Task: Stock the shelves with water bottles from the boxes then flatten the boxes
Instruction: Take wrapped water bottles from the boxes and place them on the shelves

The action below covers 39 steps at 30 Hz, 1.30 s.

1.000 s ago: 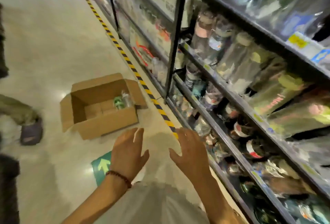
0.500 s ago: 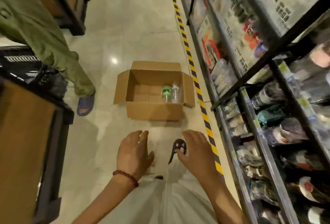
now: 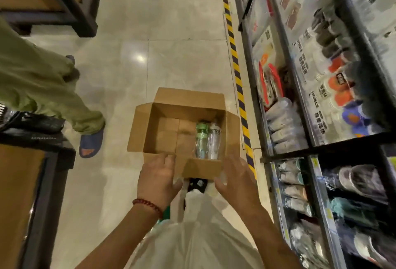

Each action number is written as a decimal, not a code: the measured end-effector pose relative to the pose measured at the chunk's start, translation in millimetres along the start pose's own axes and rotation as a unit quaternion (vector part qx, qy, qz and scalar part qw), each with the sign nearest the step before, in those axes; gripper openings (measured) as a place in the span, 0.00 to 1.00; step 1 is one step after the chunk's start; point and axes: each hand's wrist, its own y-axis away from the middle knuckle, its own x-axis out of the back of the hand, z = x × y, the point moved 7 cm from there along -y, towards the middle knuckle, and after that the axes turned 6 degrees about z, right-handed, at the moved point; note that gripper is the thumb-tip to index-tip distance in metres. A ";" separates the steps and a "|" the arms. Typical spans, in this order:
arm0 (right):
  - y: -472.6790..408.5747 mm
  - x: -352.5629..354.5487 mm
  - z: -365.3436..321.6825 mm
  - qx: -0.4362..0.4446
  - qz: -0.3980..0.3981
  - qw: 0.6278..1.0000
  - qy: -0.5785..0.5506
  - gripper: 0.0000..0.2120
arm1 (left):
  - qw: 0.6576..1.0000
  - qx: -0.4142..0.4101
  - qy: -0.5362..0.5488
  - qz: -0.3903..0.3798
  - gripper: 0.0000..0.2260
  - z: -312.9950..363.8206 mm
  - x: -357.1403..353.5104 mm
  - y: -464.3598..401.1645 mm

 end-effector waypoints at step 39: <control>-267.3 -530.5 357.3 -0.439 -0.041 0.891 -0.111 0.40 | 0.841 0.317 0.367 -0.240 0.38 -95.7 -619.8 -368.0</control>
